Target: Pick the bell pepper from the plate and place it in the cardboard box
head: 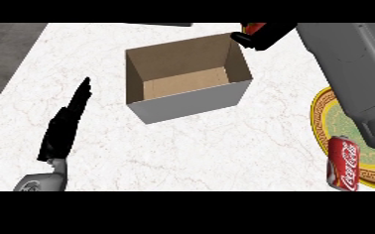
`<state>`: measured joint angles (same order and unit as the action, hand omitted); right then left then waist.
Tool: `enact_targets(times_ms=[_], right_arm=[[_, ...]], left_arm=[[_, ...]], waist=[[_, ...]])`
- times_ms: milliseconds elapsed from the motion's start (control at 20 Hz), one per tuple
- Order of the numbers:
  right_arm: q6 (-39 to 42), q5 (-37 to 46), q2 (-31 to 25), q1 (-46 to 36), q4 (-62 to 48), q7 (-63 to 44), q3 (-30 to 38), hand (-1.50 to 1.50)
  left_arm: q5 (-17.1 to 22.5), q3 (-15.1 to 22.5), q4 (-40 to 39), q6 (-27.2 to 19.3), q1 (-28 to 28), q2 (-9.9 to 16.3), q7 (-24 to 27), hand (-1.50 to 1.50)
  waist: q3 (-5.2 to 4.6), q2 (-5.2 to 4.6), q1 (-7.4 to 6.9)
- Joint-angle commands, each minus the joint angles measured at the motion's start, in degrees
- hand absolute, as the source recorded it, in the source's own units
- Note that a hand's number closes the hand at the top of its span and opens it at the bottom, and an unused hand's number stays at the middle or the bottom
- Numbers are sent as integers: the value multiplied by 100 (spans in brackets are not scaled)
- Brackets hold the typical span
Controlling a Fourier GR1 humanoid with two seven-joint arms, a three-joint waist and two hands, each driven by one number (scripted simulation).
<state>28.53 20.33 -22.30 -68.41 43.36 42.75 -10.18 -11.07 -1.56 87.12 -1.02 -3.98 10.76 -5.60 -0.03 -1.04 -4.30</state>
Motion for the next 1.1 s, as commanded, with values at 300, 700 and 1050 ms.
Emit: enact_targets(times_ms=[300,700,1050], right_arm=[[51,415,1310,-632,-817,105,-747,150],[-790,1063,2170,-706,-1688,-160,-1160,150],[-907,293,2225,-382,-1684,-647,-1723,-150]], left_arm=[[-157,134,207,-145,227,-162,-39,0],[117,-160,361,94,558,57,180,0],[-232,85,231,-162,154,-188,-86,0]], waist=[[0,57,192],[-2,57,195],[-3,44,92]])
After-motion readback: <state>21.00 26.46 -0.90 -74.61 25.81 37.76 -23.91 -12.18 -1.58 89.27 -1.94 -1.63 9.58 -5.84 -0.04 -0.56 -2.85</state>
